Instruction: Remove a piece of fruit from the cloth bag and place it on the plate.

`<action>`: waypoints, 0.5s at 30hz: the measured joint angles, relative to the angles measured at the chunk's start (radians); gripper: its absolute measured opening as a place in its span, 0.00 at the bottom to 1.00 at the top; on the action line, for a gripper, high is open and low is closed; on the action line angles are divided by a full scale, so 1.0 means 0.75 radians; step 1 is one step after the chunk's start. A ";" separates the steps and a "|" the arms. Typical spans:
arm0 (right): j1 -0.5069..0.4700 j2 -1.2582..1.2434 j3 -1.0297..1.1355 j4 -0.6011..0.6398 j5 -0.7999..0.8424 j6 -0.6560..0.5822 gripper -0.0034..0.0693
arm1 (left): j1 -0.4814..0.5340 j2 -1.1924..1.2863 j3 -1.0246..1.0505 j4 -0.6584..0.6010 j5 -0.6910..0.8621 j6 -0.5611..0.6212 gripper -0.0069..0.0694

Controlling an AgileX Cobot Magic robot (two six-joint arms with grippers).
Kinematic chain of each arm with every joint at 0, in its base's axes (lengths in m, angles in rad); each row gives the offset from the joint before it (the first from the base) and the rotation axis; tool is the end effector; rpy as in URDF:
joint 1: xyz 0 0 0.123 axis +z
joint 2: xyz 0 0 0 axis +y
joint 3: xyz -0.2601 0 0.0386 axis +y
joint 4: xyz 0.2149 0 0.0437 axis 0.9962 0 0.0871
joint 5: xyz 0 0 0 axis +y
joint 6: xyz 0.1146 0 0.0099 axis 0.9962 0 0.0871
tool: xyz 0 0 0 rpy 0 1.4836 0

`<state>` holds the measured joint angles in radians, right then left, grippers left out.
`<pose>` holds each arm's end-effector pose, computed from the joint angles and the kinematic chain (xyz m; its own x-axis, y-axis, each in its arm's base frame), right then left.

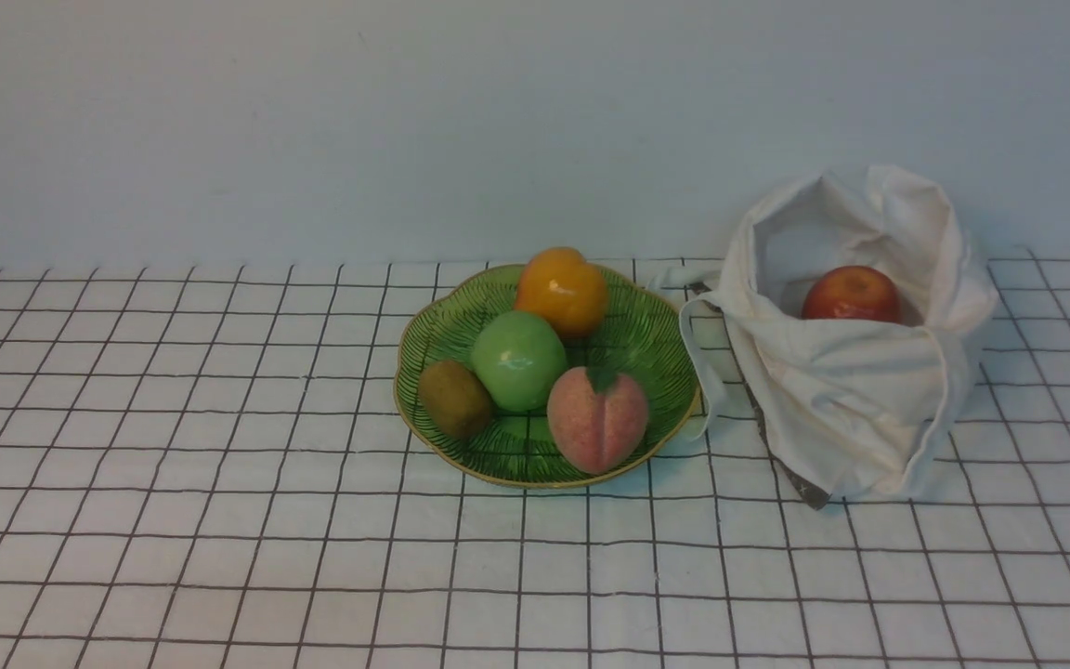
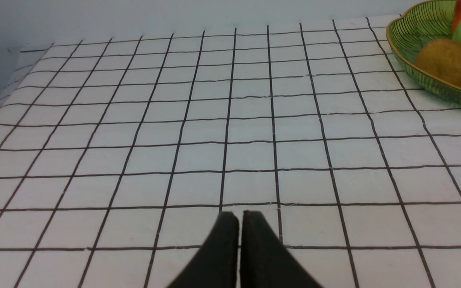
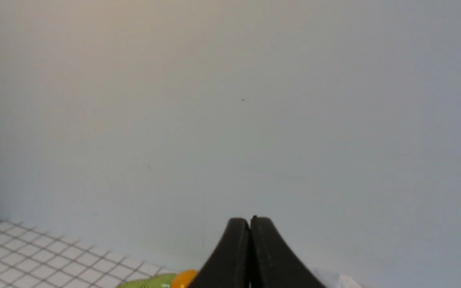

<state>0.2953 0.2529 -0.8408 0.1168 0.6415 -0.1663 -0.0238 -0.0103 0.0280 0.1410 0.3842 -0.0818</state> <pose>0.0236 0.0156 0.3851 0.0611 -0.0570 -0.9965 -0.3535 0.9324 -0.0750 0.0646 0.0045 0.1635 -0.3071 0.0563 -0.9500 -0.0113 0.9980 0.0628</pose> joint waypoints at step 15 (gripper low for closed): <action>0.000 -0.108 0.310 0.039 -0.342 0.004 0.03 | 0.000 0.000 0.000 0.000 0.000 0.000 0.08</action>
<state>0.2953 0.1721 -0.6086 0.1460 0.3854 -0.1633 -0.0238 -0.0103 0.0280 0.1410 0.3842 -0.0818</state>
